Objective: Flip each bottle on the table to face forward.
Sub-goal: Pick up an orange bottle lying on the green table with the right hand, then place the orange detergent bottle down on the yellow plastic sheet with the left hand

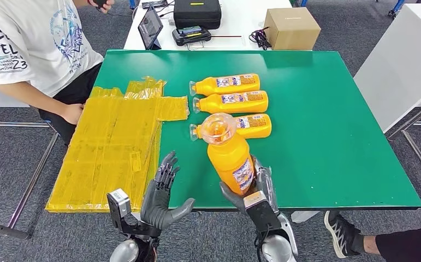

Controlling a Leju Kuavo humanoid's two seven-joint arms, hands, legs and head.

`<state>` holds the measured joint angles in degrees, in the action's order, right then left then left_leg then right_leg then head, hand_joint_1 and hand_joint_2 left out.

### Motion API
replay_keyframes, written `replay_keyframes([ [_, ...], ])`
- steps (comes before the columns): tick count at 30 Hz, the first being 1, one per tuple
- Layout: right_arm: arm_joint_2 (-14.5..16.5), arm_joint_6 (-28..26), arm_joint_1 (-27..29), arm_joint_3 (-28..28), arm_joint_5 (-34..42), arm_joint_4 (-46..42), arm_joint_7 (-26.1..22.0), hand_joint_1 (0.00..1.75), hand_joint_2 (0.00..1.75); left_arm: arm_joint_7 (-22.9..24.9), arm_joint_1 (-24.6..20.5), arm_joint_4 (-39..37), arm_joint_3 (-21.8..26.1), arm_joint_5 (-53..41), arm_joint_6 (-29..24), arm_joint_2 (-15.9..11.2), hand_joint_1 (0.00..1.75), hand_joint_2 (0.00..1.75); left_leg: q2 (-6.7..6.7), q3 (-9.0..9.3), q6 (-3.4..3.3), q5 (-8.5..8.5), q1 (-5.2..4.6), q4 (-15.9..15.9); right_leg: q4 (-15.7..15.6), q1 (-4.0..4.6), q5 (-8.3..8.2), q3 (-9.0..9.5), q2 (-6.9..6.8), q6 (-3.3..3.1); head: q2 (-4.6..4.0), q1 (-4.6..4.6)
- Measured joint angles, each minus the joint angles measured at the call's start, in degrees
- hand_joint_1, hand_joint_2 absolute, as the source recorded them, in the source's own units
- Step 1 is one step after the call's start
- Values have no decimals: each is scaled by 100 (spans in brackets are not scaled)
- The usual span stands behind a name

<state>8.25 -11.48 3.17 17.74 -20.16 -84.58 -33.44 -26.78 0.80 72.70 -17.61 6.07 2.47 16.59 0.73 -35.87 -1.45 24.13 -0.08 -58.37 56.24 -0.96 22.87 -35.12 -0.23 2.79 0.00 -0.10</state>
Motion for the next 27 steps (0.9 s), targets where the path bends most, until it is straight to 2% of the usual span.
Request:
replay_keyframes([
  [8,309,80,-112,347,-105,889,-120,175,175,38,-7,19,-142,185,144,-31,0,175,1,0,0,0,2,1,1,1,1,-1,0,-1,0,1],
  [19,342,117,-218,529,-121,1133,-92,175,175,44,-10,26,-140,232,151,-67,0,175,1,0,0,0,0,1,0,0,0,-1,0,0,0,-1],
  [27,368,257,-345,761,-400,1336,85,175,175,103,-11,10,-173,224,205,-72,0,175,0,1,1,-1,1,1,1,0,1,-1,0,-1,0,0],
])
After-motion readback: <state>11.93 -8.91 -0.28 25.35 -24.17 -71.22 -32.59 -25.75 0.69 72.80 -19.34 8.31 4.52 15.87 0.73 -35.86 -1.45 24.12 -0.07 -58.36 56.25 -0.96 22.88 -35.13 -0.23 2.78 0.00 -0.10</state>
